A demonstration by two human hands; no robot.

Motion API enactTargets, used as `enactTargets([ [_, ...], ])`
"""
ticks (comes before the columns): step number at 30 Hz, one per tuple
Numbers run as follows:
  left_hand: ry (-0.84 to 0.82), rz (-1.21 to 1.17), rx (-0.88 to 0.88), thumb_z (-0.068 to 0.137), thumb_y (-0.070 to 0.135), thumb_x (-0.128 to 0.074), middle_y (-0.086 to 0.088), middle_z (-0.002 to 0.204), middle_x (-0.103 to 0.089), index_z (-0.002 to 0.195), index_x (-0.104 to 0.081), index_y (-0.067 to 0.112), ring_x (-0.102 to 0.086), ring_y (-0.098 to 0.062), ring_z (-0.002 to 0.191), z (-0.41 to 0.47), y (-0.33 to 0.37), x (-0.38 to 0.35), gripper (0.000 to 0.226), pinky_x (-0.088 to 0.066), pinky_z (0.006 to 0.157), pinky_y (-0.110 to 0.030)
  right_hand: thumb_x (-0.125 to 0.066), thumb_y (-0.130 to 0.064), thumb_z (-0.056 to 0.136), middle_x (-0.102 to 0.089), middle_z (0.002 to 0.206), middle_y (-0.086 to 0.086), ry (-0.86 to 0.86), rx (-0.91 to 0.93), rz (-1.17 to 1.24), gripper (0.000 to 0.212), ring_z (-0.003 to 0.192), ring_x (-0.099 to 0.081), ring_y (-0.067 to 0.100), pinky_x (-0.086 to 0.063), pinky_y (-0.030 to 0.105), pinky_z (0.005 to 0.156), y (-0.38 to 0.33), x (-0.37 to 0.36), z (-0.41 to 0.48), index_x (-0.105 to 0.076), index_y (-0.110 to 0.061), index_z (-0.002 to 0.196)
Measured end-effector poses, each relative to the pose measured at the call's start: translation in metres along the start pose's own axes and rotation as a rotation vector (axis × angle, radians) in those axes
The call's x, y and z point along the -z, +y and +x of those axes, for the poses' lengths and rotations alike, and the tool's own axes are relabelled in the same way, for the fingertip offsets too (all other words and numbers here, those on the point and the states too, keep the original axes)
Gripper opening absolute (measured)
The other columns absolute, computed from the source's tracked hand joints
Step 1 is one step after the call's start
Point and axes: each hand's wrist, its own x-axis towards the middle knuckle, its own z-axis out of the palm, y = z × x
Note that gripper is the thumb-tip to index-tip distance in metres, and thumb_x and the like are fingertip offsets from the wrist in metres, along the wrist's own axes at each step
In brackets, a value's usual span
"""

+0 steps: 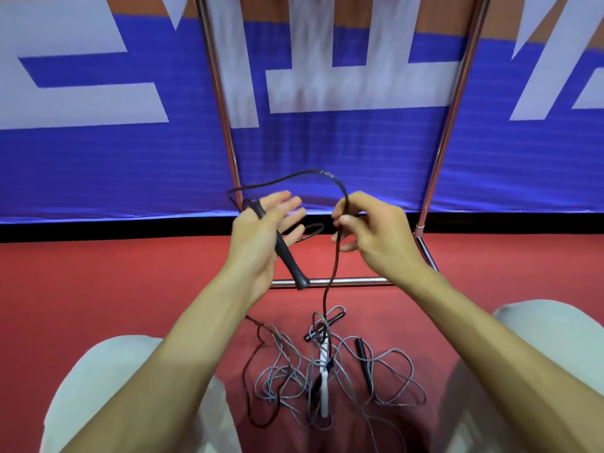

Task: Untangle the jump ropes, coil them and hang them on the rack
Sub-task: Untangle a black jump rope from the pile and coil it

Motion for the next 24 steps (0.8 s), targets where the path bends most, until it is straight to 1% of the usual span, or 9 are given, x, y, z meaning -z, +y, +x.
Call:
enactTargets([
  [2,-0.113,0.204,0.062,0.098,0.005,-0.050,-0.011,0.114,-0.070,0.106,-0.064,0.013,-0.067,-0.021,0.110,-0.004,-0.007,-0.004,0.018,-0.052,0.096,-0.035,-0.047,0.009,0.090,-0.060,0.076,0.005,0.066,-0.080,0.221,0.026,0.065,-0.070,0.018,-0.059,0.032,0.055,-0.008,0.004,0.002,-0.057,-0.014,0.082],
  [4,-0.235,0.382,0.089,0.099,0.005,-0.048,-0.009,0.115,-0.071,0.107,-0.066,0.016,-0.067,-0.018,0.110,-0.008,-0.013,-0.007,0.022,-0.052,0.094,-0.028,-0.047,0.010,0.091,-0.058,0.077,0.006,0.127,-0.110,0.362,0.026,0.062,-0.070,0.019,-0.058,0.034,0.054,-0.011,0.008,0.005,-0.057,-0.013,0.083],
  [7,-0.387,0.519,0.102,0.099,0.004,-0.048,-0.005,0.112,-0.072,0.105,-0.068,0.016,-0.067,-0.011,0.107,-0.012,-0.018,-0.009,0.024,-0.052,0.090,-0.023,-0.047,0.007,0.093,-0.056,0.077,0.007,0.250,-0.124,0.509,0.022,0.064,-0.070,0.022,-0.058,0.035,0.054,-0.013,0.014,0.008,-0.056,-0.010,0.084],
  [9,-0.415,0.585,0.061,0.099,0.004,-0.049,0.001,0.108,-0.073,0.104,-0.069,0.017,-0.067,-0.006,0.105,-0.014,-0.017,-0.009,0.024,-0.053,0.092,-0.024,-0.047,0.005,0.095,-0.054,0.077,0.007,0.302,-0.133,0.598,0.018,0.067,-0.070,0.024,-0.057,0.035,0.055,-0.012,0.018,0.009,-0.056,-0.008,0.085],
  [11,-0.383,0.611,-0.005,0.099,0.007,-0.050,0.000,0.101,-0.075,0.101,-0.069,0.015,-0.070,-0.008,0.100,-0.016,-0.017,-0.011,0.022,-0.054,0.091,-0.024,-0.048,0.002,0.096,-0.054,0.078,0.008,0.305,-0.166,0.683,0.014,0.070,-0.070,0.024,-0.057,0.036,0.059,-0.011,0.018,0.008,-0.055,-0.005,0.086],
  [16,-0.287,0.494,-0.064,0.100,0.006,-0.049,-0.010,0.092,-0.075,0.096,-0.065,0.009,-0.074,-0.020,0.088,-0.018,-0.017,-0.016,0.018,-0.059,0.081,-0.028,-0.056,-0.008,0.095,-0.054,0.083,0.009,0.283,-0.332,0.777,0.022,0.066,-0.065,0.017,-0.057,0.026,0.066,-0.006,0.017,0.011,-0.054,-0.002,0.074],
  [20,-0.210,0.283,-0.086,0.101,0.008,-0.049,-0.007,0.086,-0.076,0.097,-0.064,0.007,-0.074,-0.021,0.086,-0.019,-0.011,-0.017,0.016,-0.060,0.075,-0.028,-0.058,-0.023,0.094,-0.057,0.076,0.008,0.145,-0.420,0.687,0.022,0.055,-0.059,0.013,-0.051,0.020,0.053,-0.008,0.017,0.009,-0.061,-0.004,0.084],
  [22,-0.162,0.154,-0.093,0.100,0.009,-0.051,-0.006,0.084,-0.076,0.097,-0.063,0.006,-0.074,-0.022,0.085,-0.019,-0.004,-0.018,0.013,-0.060,0.073,-0.027,-0.056,-0.025,0.095,-0.057,0.071,0.007,0.036,-0.409,0.619,0.023,0.049,-0.055,0.012,-0.047,0.020,0.046,-0.010,0.015,0.008,-0.061,-0.005,0.085],
  [24,-0.119,0.034,-0.098,0.098,0.010,-0.053,-0.007,0.084,-0.076,0.097,-0.062,0.005,-0.074,-0.023,0.085,-0.018,0.004,-0.016,0.011,-0.059,0.071,-0.026,-0.053,-0.024,0.097,-0.058,0.069,0.006,-0.089,-0.389,0.537,0.024,0.048,-0.054,0.012,-0.046,0.020,0.045,-0.011,0.012,0.005,-0.061,-0.006,0.084],
])
